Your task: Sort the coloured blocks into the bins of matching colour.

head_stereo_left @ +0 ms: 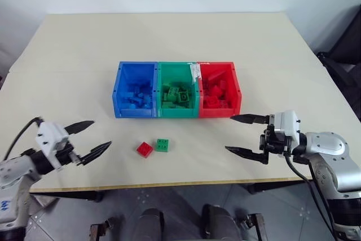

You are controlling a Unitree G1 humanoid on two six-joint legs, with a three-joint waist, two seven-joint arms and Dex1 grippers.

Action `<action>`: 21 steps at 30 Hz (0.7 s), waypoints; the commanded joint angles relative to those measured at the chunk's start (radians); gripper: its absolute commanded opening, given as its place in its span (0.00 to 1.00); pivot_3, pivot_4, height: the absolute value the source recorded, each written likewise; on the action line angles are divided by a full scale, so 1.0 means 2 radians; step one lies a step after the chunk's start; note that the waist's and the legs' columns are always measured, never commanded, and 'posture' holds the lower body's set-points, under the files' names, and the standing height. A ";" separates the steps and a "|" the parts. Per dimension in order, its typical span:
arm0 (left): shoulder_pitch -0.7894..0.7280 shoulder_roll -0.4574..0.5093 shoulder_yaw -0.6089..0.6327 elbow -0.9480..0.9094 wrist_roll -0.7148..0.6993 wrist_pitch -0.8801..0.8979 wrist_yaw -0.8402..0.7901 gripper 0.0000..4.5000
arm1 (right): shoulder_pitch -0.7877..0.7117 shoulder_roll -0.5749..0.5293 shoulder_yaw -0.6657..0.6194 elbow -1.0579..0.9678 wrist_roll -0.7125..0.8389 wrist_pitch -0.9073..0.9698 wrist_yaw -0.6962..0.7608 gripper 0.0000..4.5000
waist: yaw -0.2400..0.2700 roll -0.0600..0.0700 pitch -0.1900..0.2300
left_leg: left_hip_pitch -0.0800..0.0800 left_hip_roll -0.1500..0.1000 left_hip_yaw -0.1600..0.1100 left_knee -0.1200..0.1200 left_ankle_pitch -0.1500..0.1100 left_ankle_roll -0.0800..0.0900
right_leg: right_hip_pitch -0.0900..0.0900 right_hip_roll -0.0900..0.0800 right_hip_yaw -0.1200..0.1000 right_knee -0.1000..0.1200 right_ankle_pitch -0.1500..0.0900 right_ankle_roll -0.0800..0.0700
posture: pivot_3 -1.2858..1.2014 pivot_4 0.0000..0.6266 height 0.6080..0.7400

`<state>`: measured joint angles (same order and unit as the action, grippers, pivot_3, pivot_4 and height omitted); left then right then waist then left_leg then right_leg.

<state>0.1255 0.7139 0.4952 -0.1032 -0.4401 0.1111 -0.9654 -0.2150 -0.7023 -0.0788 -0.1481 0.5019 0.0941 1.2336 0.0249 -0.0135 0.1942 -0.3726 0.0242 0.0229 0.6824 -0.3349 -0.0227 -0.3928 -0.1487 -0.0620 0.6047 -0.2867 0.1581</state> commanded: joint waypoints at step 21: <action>-0.250 0.043 -0.359 -0.049 0.109 0.070 -0.046 0.99 | 0.086 -0.043 -0.053 -0.057 0.015 0.021 0.002 1.00 | -0.004 0.002 0.000 | 0.001 0.001 0.002 0.000 -0.001 -0.001 | -0.001 0.002 0.000 0.000 0.000 -0.001 | 0.52 0.24 1.00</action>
<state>-0.3500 0.8029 -0.2002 -0.2282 -0.2460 0.3069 -1.0143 -0.0585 -0.7750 -0.1445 -0.2136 0.5038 0.1339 1.2434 0.0176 -0.0099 0.1948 -0.3713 0.0271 0.0266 0.6819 -0.3368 -0.0253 -0.3944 -0.1452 -0.0611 0.6047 -0.2876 0.1560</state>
